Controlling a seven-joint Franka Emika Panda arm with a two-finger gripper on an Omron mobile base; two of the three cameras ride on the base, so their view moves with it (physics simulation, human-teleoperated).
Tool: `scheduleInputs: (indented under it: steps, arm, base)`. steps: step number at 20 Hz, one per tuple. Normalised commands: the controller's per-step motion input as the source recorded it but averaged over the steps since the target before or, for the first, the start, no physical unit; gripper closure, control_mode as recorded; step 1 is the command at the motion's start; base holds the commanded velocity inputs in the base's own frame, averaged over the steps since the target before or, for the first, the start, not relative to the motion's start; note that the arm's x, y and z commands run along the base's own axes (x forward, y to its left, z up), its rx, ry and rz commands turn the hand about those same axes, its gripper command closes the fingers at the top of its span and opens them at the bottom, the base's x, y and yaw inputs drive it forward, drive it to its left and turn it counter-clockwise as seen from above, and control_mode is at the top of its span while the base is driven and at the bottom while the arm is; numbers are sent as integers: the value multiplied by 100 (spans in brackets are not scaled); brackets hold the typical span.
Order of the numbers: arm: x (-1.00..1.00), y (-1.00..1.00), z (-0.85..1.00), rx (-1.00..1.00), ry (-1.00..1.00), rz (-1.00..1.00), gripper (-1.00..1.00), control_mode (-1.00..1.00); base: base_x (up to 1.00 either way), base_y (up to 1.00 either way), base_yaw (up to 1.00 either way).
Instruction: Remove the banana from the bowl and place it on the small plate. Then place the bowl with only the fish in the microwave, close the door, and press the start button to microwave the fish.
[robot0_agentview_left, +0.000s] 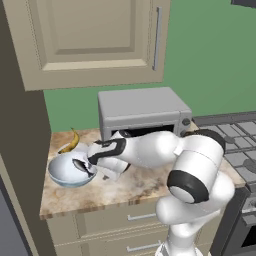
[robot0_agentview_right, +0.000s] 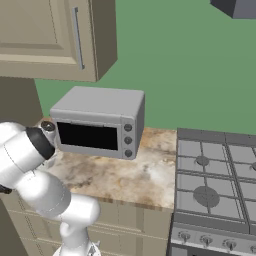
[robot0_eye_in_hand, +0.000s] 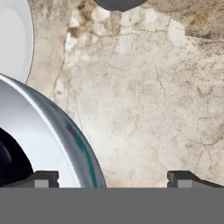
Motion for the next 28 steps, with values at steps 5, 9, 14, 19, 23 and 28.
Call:
scheduleInputs:
  steps: [5, 9, 14, 19, 23, 28]
  arm:
    - [0, 19, -18, -1, 3, 0, 100, -100]
    - [-6, 11, -12, -4, 2, 2, 100, -100]
    - [-7, 7, 0, -1, 0, 0, 100, -100]
    - [-23, 0, 32, -1, -17, -1, 100, -100]
    - [-40, -5, 72, -2, -24, -1, 100, -100]
    - [-37, -7, 75, -2, -24, -3, 100, -100]
  base:
    - [0, 0, 0]
    - [0, 0, 0]
    - [0, 0, 0]
    - [0, 0, 0]
    - [0, 0, 0]
    - [0, 0, 0]
